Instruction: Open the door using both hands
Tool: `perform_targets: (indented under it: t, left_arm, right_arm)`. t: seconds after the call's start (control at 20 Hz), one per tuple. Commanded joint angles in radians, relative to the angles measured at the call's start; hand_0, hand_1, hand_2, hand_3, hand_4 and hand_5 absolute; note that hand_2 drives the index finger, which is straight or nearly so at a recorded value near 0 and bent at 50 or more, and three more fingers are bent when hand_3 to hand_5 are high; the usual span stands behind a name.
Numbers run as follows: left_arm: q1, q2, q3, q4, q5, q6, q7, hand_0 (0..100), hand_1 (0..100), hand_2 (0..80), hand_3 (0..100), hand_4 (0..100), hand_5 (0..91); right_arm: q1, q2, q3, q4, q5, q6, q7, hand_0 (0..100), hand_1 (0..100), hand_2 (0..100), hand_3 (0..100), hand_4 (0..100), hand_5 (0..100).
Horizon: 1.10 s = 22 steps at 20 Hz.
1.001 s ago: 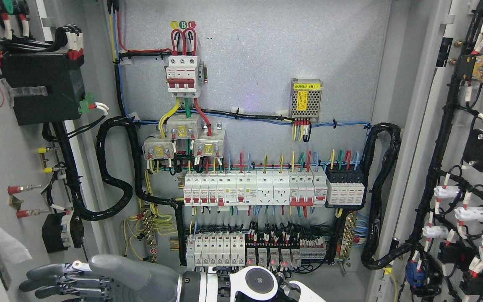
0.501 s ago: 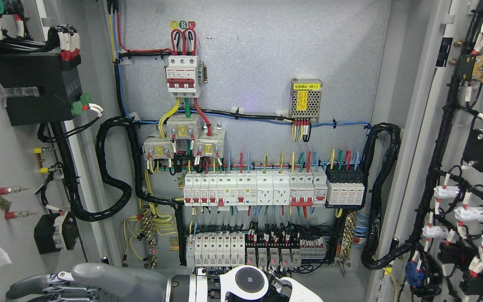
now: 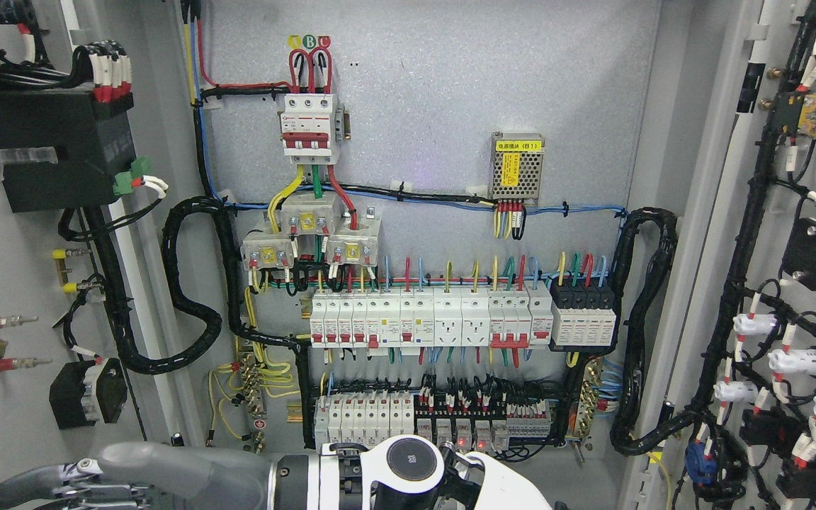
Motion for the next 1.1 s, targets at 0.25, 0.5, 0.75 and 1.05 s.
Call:
perform_targets:
  t: [0.25,0.5,0.75,1.05]
  left_arm:
    - [-0.005,0.025,0.001,0.000,0.001,0.000,0.000,29,0,2.8,3,3,0.0]
    - [-0.005,0.022,0.001,0.000,0.001,0.000,0.000,29,0,2.8,3,3,0.0]
    - [-0.007,0.020,0.001,-0.001,0.001,0.000,-0.001,29,0,2.8,3,3,0.0]
    - [-0.005,0.020,0.001,-0.001,0.001,0.000,-0.001,29,0,2.8,3,3,0.0]
  right_arm:
    - [-0.035,0.000,0.065,0.032,-0.021,-0.001,-0.001,22,0,0,0,0,0]
    - [-0.043,0.000,0.071,0.035,-0.021,-0.001,-0.001,22,0,0,0,0,0]
    - [-0.054,0.000,0.071,0.051,-0.021,-0.001,-0.001,22,0,0,0,0,0]
    - [-0.068,0.000,0.071,0.056,-0.022,-0.001,-0.001,22,0,0,0,0,0]
